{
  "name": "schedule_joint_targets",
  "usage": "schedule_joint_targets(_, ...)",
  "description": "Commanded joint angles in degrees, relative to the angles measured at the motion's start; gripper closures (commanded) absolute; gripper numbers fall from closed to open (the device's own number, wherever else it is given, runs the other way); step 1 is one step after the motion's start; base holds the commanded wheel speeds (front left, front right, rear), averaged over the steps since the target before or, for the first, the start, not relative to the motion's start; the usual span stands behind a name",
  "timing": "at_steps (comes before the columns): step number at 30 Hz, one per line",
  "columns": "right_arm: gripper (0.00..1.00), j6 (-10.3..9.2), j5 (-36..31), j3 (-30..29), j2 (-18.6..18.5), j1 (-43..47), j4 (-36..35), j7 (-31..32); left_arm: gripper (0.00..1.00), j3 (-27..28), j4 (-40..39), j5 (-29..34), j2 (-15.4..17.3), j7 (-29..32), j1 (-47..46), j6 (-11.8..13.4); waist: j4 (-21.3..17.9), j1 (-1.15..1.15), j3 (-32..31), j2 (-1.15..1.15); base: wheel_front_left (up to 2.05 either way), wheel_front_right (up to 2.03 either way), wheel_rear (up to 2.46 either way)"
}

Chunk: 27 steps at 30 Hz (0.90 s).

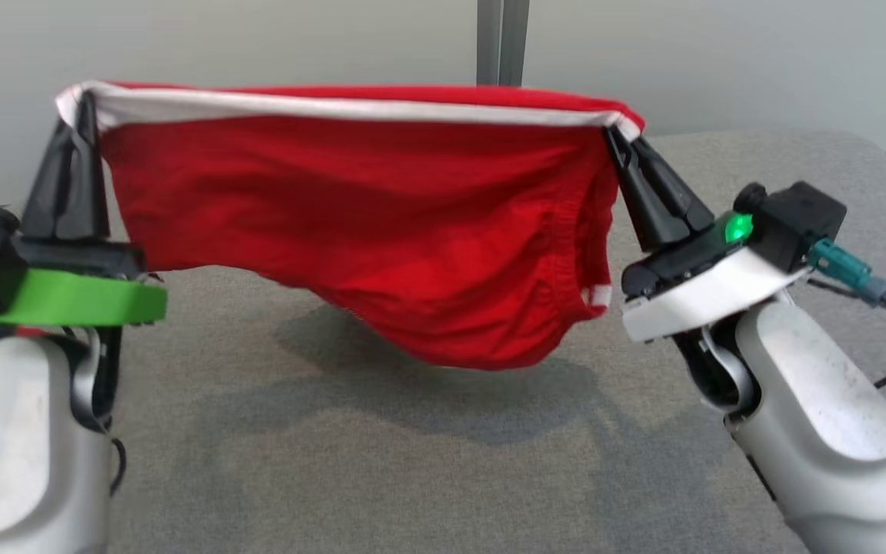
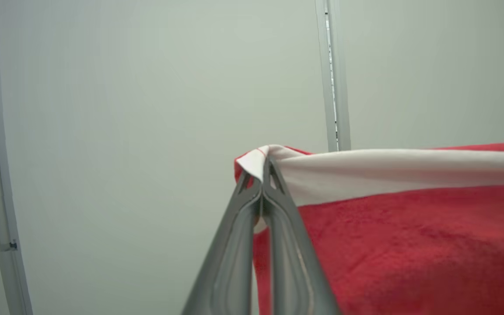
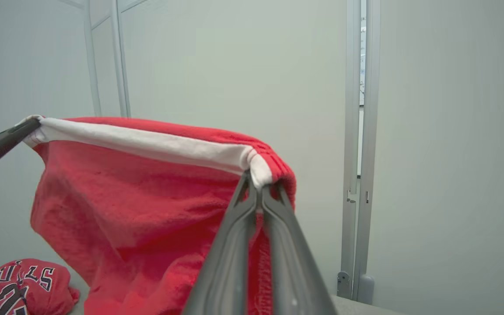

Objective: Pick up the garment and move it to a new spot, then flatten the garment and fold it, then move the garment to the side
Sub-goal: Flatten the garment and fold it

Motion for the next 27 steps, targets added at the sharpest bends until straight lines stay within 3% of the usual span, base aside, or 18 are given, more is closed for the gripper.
schedule_joint_targets(1, 1.0, -0.04, 1.0, 0.4, -0.8, -2.3, 0.6, -0.2, 1.0, 0.6, 0.1, 0.9, 1.2, 0.0, -2.2, 0.0, 0.4, 0.0, 0.4, 0.0, 0.0, 0.0, 0.0)
schedule_joint_targets(6, 1.0, -0.06, 2.6, 2.1, -2.5, -11.1, 3.8, -0.2, 1.0, 0.2, 3.2, 2.1, 2.9, 0.1, -9.7, 0.2, 1.4, 0.0, 6.2, 0.0, 0.0, 0.0, 0.0)
schedule_joint_targets(13, 1.0, -0.05, 0.8, 4.0, -4.2, -25.0, 11.7, -0.2, 1.0, -2.7, 10.0, 3.6, 1.0, 0.1, -21.5, 0.3, 3.5, 0.0, 18.6, 0.0, 0.0, 0.0, 0.0)
schedule_joint_targets(19, 1.0, -0.05, -5.0, 2.0, -4.7, -41.4, 17.3, -0.2, 1.0, -1.7, 10.7, 5.5, -0.9, 0.0, -35.5, 2.6, 6.1, 0.0, 28.5, 0.0, 0.0, 0.0, 0.0)
schedule_joint_targets(23, 1.0, -0.05, -10.0, -0.2, -5.0, -47.5, 18.4, -0.2, 1.0, -0.4, 9.0, 5.9, -2.4, 0.1, -40.2, 2.7, 7.9, 0.0, 31.6, 0.0, 0.0, 0.0, 0.0)
schedule_joint_targets(27, 1.0, -0.05, -12.1, 0.5, -5.4, -48.1, 19.5, -0.2, 1.0, -0.1, 9.3, 6.0, -4.1, 0.0, -37.7, 2.0, 8.9, 0.0, 32.2, 0.0, 0.0, 0.0, 0.0)
